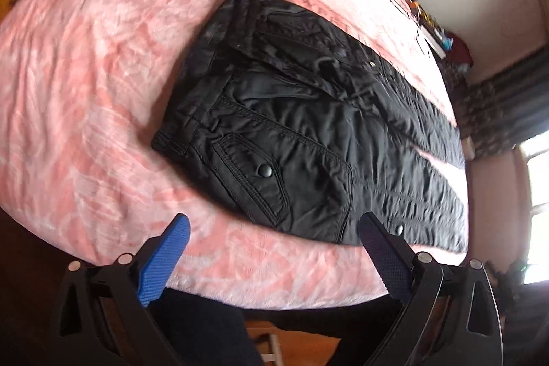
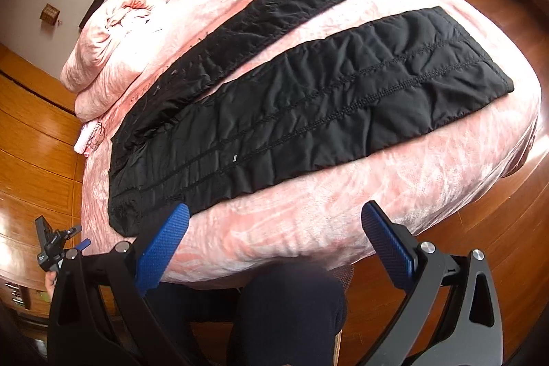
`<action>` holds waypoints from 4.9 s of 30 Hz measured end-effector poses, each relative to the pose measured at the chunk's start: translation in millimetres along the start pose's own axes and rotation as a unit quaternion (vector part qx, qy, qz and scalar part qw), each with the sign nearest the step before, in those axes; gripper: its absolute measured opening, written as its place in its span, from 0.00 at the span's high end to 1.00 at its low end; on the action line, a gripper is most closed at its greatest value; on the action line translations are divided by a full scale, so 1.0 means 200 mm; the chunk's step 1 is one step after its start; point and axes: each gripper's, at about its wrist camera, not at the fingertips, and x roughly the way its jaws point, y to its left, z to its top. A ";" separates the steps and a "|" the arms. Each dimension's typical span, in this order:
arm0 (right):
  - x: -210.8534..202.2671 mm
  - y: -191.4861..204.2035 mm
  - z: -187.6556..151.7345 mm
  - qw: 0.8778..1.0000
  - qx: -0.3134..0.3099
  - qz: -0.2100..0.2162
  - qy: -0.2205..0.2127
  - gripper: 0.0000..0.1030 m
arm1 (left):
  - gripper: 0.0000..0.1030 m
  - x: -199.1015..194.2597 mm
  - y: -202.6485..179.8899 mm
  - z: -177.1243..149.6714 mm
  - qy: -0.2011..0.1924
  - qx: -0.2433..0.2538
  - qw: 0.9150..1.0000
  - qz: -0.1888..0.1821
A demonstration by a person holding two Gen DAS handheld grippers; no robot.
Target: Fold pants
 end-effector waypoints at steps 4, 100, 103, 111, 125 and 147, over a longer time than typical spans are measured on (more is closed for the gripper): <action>0.11 -0.15 0.01 0.998 0.047 0.036 0.010 0.03 | 0.04 0.19 0.25 0.11 0.022 -0.091 0.996 0.000; 1.27 -0.55 2.58 0.998 -0.024 -0.040 0.051 0.17 | 0.62 0.83 0.21 1.46 0.029 0.013 0.997 0.066; 1.38 -0.56 2.62 0.996 -0.032 -0.039 0.069 0.22 | 0.62 0.83 0.21 1.46 0.025 0.007 0.997 0.067; 1.26 -0.52 2.58 0.995 -0.067 -0.031 0.061 0.90 | 0.74 0.80 0.15 1.44 0.003 -0.001 0.996 0.094; 0.34 -0.32 2.28 0.996 -0.074 -0.007 -0.044 0.93 | 0.94 0.39 0.01 1.35 -0.082 0.004 0.995 0.059; -0.37 -0.78 1.00 0.986 0.032 -0.009 -0.166 0.92 | 0.94 -0.26 0.08 0.67 -0.175 0.040 0.982 -0.056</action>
